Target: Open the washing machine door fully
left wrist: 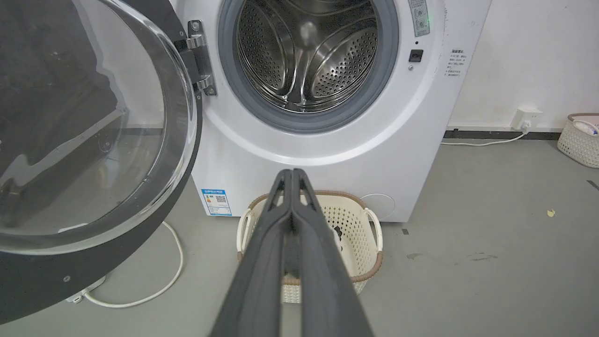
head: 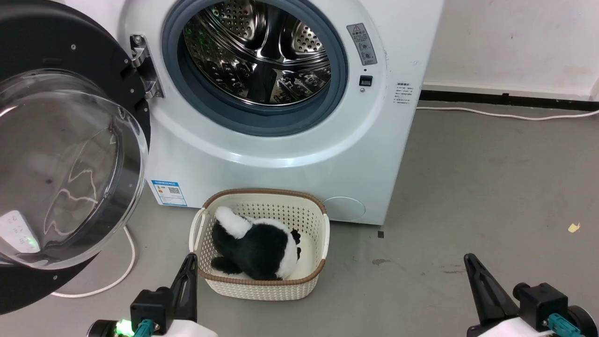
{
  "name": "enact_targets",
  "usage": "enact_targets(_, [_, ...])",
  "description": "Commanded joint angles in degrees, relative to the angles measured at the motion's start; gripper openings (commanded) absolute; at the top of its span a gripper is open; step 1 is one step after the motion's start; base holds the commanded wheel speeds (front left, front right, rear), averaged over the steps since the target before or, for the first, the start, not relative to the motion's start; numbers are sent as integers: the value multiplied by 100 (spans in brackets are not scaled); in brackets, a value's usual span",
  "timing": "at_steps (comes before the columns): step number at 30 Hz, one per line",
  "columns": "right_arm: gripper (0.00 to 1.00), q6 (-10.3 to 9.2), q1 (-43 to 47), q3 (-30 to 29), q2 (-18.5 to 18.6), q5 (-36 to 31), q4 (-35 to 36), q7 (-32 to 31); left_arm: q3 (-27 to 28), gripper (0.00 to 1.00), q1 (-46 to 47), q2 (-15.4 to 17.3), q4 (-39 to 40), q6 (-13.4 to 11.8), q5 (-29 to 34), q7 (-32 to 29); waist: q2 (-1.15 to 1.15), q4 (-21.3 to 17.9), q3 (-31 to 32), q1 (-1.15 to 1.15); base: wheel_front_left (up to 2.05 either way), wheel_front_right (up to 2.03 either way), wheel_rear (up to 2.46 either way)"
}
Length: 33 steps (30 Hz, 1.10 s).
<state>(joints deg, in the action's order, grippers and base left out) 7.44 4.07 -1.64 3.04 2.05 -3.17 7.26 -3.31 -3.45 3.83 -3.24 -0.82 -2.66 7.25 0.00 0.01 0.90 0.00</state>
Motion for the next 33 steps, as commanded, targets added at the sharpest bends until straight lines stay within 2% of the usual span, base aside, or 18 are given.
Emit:
enact_targets(1, [0, 2, -127, 6, -9, -21, 43, -23, 13, 0, 72, -32, 36, 31, 36, -24, 0, 0, -1, 0, 0, 0, 0])
enact_targets(33, [0, 4, -277, 91, -13, -120, 190, -399, 183, 0, 218, -66, 190, 58, 159, -399, 0, 0, -49, 0, 0, 0, 0])
